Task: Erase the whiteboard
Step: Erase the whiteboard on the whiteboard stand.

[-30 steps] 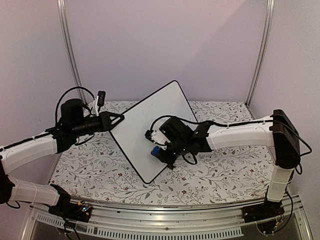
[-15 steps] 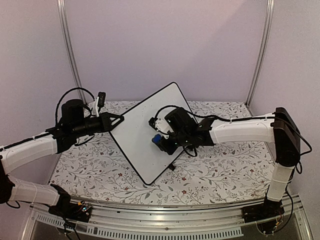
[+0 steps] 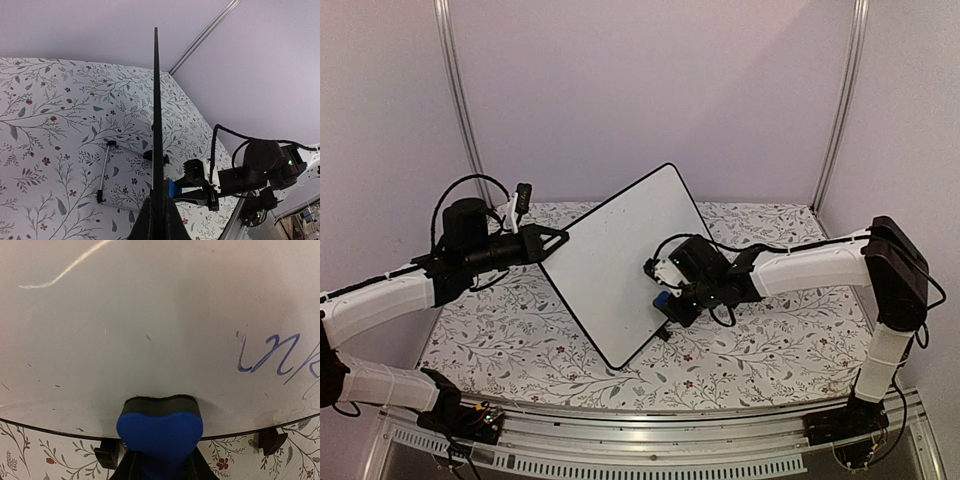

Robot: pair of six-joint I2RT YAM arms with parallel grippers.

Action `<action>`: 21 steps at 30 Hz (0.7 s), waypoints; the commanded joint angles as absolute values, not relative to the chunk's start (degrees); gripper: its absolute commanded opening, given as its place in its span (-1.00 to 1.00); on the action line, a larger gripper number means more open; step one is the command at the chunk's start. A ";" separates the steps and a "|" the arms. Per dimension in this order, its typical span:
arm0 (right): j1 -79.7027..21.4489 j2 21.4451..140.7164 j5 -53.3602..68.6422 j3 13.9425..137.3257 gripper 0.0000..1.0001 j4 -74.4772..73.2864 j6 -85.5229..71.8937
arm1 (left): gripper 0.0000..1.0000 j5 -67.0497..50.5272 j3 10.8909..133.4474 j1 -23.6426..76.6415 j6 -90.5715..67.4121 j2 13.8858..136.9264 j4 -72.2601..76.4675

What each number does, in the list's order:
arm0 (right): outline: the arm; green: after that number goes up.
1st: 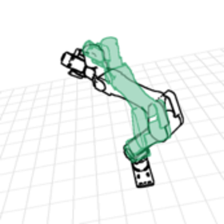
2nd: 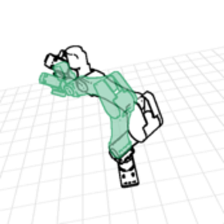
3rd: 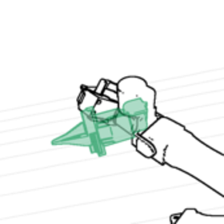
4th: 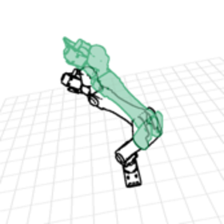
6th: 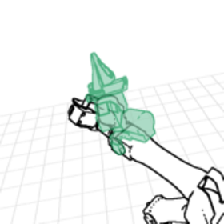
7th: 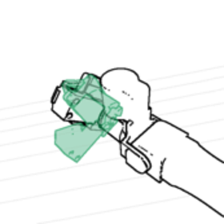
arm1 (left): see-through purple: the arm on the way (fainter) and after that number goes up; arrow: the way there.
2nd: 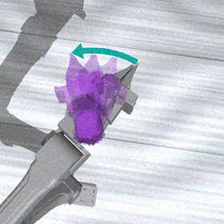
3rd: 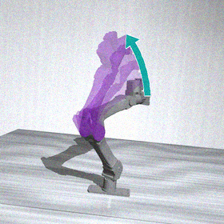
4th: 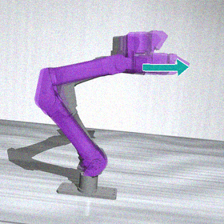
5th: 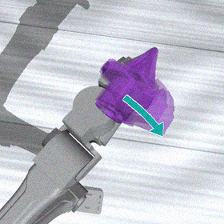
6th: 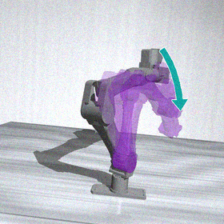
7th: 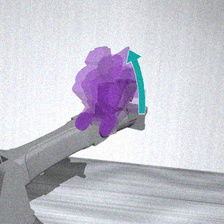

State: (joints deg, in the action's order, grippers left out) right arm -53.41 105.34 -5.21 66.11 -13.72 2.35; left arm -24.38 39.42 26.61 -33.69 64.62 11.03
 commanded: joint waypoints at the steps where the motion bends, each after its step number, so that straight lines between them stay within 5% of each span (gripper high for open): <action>1: -52.91 106.46 -6.04 72.51 -1.00 -13.31 3.71 | -1.00 -30.16 40.69 28.39 -32.19 64.69 14.13; 10: -51.05 108.51 -5.96 76.76 -1.00 -14.70 5.92 | -1.00 -30.06 40.83 28.40 -32.08 64.42 13.92; 21: -48.28 107.07 -3.10 62.94 -1.00 -9.30 2.72 | -1.00 -30.39 40.84 28.40 -32.15 64.48 14.12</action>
